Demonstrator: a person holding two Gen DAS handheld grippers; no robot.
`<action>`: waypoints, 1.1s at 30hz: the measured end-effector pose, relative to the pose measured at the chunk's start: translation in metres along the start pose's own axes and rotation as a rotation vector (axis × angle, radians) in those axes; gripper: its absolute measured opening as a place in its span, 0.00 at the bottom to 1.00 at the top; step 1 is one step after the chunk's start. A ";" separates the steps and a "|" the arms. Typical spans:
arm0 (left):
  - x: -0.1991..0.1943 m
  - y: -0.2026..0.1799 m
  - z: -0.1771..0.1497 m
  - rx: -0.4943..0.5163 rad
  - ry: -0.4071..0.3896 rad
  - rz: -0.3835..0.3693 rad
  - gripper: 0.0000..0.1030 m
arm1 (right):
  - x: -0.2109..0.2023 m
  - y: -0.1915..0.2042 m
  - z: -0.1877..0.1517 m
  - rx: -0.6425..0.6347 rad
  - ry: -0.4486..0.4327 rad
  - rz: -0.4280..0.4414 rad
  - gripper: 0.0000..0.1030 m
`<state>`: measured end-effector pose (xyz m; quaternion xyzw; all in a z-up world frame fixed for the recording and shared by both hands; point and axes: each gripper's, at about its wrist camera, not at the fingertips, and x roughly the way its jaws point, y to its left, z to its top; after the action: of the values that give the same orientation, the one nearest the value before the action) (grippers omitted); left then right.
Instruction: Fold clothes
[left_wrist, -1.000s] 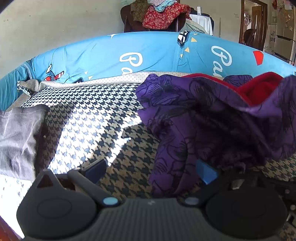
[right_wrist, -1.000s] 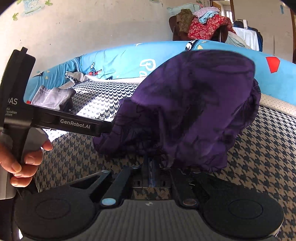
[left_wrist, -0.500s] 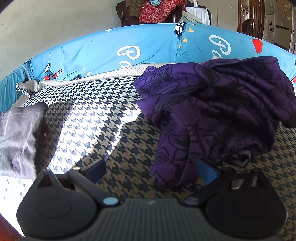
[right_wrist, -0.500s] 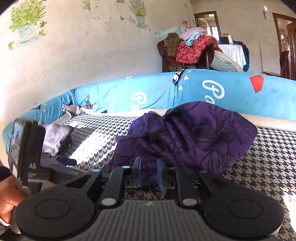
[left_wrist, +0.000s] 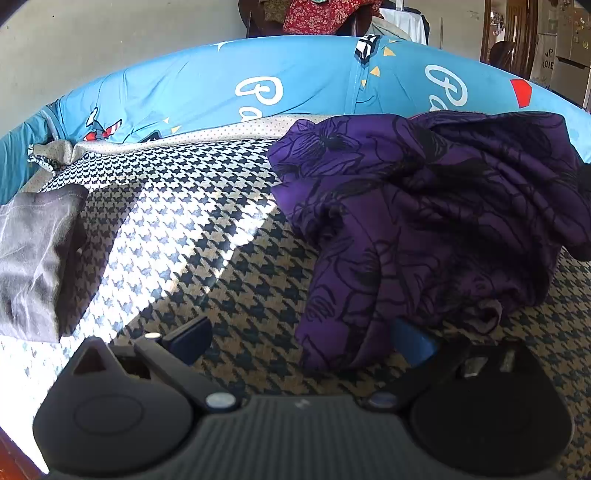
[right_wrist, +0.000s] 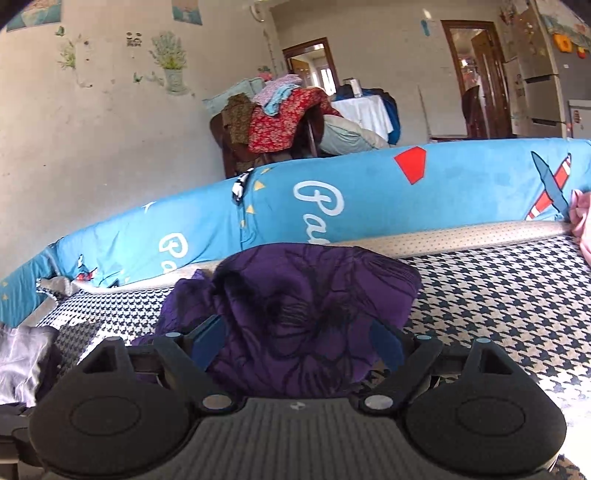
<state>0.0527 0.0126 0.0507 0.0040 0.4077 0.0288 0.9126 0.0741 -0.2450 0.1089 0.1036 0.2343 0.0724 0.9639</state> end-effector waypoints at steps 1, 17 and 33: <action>0.001 0.000 0.000 -0.002 0.004 -0.002 1.00 | 0.003 -0.003 0.000 0.017 0.003 -0.012 0.83; 0.010 -0.004 -0.005 0.003 0.030 0.008 1.00 | 0.034 0.011 -0.007 0.039 0.085 -0.021 0.57; 0.003 -0.001 -0.016 0.002 0.018 0.014 1.00 | 0.022 0.025 -0.007 -0.041 0.077 -0.015 0.17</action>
<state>0.0431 0.0110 0.0379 0.0077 0.4157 0.0346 0.9088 0.0875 -0.2159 0.0988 0.0792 0.2703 0.0738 0.9567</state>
